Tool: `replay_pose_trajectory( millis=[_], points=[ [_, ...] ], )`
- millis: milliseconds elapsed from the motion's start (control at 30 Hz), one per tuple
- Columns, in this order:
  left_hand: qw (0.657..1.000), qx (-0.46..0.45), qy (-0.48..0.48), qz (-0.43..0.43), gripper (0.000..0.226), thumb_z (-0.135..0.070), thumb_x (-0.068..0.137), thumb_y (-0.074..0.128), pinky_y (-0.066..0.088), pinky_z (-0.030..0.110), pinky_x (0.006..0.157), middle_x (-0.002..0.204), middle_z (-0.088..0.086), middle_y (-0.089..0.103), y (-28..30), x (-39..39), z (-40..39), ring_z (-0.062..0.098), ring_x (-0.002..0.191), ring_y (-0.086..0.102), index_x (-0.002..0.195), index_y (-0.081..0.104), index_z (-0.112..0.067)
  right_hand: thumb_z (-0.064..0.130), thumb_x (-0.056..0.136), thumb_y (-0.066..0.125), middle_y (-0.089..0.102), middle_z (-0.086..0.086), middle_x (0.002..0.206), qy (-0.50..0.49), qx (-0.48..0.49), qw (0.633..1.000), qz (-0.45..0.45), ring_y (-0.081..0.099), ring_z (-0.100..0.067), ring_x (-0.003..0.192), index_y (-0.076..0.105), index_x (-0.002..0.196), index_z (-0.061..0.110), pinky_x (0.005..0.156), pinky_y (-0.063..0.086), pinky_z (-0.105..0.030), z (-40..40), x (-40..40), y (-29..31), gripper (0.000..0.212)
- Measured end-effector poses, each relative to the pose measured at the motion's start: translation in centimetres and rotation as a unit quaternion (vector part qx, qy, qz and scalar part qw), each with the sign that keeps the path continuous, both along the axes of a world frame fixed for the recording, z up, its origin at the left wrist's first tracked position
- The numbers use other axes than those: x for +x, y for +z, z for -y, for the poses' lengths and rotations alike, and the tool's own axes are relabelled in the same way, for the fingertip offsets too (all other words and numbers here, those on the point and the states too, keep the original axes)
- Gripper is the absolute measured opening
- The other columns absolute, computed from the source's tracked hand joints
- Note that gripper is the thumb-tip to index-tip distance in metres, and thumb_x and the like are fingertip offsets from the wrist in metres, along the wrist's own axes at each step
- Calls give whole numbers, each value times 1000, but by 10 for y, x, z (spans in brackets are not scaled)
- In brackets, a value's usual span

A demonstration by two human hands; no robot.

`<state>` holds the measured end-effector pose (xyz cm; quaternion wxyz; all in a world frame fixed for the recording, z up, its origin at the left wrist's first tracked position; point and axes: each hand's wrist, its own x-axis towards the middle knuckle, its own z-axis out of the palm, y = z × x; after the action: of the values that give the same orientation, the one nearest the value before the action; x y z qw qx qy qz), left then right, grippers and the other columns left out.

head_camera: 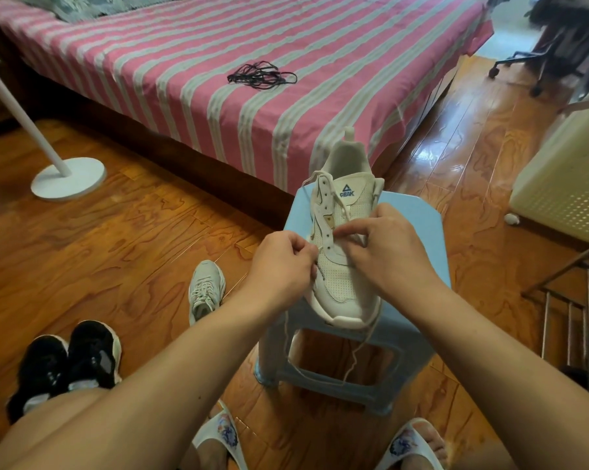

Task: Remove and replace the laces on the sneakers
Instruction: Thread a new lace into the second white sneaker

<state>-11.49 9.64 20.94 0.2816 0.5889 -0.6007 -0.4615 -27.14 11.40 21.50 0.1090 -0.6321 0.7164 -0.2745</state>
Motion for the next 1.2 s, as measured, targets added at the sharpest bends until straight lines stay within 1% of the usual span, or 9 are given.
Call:
replay_pose_trajectory(
  millis=[133, 367, 567, 700, 767, 833, 967, 1067, 1200],
  points=[
    [1000, -2, -1, 1, 20, -23, 103, 60, 54, 29, 65, 78, 6, 74, 2, 1, -3, 12, 66, 64, 87, 69, -15, 31, 95, 67, 37, 14, 87, -5, 13, 1000, 19, 44, -11, 96, 77, 110, 34, 81, 34, -22, 1, 1, 0, 19],
    [998, -27, -15, 52, 30, -26, 102, 60, 61, 42, 77, 71, 2, 74, 2, -2, 1, 17, 68, 66, 76, 70, -16, 31, 95, 66, 42, 4, 99, 7, 62, 998, 10, 50, -19, 105, 77, 108, 35, 83, 35, -24, 4, 3, 4, 17],
    [991, -41, -22, 125, 33, -33, 102, 59, 60, 41, 74, 76, 2, 72, 3, -7, -1, 22, 81, 70, 75, 69, -16, 31, 92, 68, 41, 3, 99, 13, 81, 997, 6, 44, -16, 97, 78, 100, 38, 84, 38, -25, 7, 4, 6, 14],
    [998, 54, 31, 6, 32, -25, 104, 58, 51, 32, 57, 68, 4, 67, 2, -12, 0, 18, 62, 62, 78, 68, -8, 25, 91, 71, 51, 17, 90, 11, 82, 994, 69, 52, -15, 100, 80, 95, 34, 88, 50, -31, 9, 2, 10, 13],
    [969, 184, 90, -140, 28, -18, 105, 54, 38, 22, 42, 59, 2, 56, 4, -18, -1, 11, 45, 48, 82, 62, -6, 21, 92, 71, 45, 23, 83, 9, 88, 993, 81, 54, -14, 100, 81, 96, 31, 89, 50, -30, 8, 3, 12, 15],
    [933, 267, 112, -215, 24, -16, 106, 50, 31, 19, 36, 54, -2, 51, 7, -21, -1, 7, 39, 41, 85, 60, -8, 20, 93, 70, 48, 19, 87, 9, 88, 994, 69, 56, -17, 104, 80, 100, 31, 93, 51, -33, 7, 4, 11, 17],
    [959, 226, 86, -147, 17, -13, 104, 51, 32, 19, 39, 57, 1, 57, 10, -24, -4, 11, 36, 43, 94, 63, -5, 23, 94, 68, 58, 2, 116, 2, 90, 996, 29, 58, -23, 110, 79, 104, 35, 94, 51, -36, 8, 5, 7, 19],
    [983, 165, 48, -66, 16, -14, 104, 53, 36, 19, 38, 66, 8, 65, 10, -22, -6, 16, 39, 49, 102, 64, -3, 26, 93, 69, 64, 0, 119, 2, 96, 995, 32, 60, -24, 108, 79, 103, 37, 91, 53, -35, 9, 6, 6, 18],
    [960, 216, 101, -146, 17, -14, 105, 48, 34, 19, 40, 55, 2, 59, 8, -28, -7, 12, 36, 43, 107, 62, -4, 26, 94, 68, 64, 0, 119, 1, 99, 995, 27, 60, -23, 107, 79, 104, 35, 86, 52, -33, 8, 6, 8, 18]
  ],
)
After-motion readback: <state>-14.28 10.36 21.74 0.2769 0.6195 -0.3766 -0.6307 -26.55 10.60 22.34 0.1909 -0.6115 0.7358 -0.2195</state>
